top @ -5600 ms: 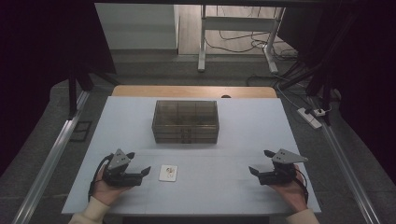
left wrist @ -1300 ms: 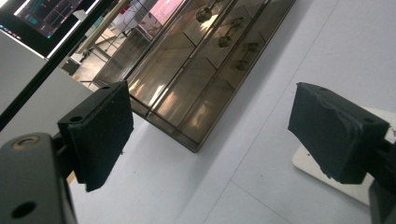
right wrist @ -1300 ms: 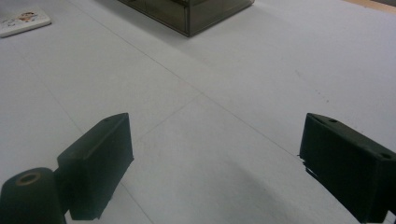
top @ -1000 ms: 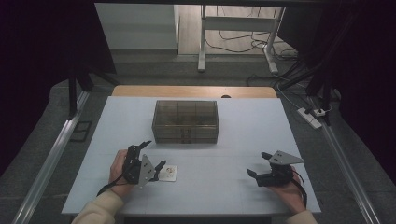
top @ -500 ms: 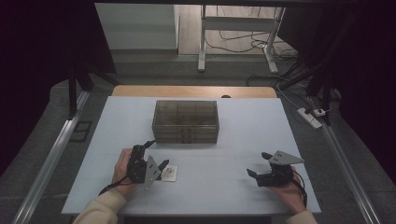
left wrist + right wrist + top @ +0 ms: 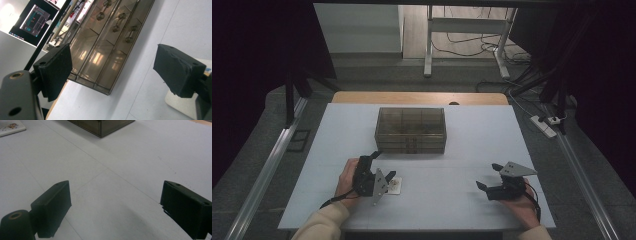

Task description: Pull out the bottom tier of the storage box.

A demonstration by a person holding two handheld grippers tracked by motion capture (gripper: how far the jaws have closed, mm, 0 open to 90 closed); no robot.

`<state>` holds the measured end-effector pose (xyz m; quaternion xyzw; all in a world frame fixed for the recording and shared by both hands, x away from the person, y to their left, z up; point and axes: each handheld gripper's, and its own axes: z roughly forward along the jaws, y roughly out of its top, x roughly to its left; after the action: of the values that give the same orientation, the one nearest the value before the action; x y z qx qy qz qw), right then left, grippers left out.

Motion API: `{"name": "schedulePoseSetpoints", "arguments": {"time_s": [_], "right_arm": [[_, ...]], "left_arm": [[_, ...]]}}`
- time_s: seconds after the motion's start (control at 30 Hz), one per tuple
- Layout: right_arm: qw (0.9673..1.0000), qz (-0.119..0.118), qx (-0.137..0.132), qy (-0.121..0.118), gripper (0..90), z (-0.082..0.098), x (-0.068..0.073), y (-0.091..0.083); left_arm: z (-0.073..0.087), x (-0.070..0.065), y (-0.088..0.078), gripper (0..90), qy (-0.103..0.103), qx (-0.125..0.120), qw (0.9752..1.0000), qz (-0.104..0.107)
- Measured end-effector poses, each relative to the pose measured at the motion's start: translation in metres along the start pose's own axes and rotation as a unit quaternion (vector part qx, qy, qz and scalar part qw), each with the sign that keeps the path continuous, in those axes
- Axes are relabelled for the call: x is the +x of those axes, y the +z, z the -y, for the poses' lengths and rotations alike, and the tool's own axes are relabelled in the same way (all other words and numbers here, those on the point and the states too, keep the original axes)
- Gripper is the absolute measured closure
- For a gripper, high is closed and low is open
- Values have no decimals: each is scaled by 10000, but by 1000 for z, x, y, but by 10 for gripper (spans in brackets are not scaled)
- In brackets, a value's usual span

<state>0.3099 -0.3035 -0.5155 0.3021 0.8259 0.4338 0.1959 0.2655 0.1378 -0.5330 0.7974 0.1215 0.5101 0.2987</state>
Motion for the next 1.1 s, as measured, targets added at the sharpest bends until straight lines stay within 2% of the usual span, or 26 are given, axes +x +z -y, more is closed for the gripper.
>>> {"name": "schedulePoseSetpoints", "arguments": {"time_s": [0.13,0.4,0.8,0.87,0.9,1.1], "right_arm": [[10000,8,-18,15,95,0,0,0],[10000,36,-74,-11,104,0,0,-1],[9999,35,-58,-89,105,-1,1,-1],[10000,31,-48,-82,105,-1,1,-1],[10000,26,-51,-79,105,0,1,-1],[9999,36,-10,-106,106,0,2,-1]], "left_arm": [[-1,-1,1,155,36,-18,10000,-21],[-2,-5,6,158,256,-42,9996,-84],[-3,-7,11,160,367,-77,9992,-126],[-4,-8,12,160,431,-58,9989,-148],[-5,-8,12,160,530,-17,9985,-153],[-6,-9,15,164,597,-47,9981,-173]]}}
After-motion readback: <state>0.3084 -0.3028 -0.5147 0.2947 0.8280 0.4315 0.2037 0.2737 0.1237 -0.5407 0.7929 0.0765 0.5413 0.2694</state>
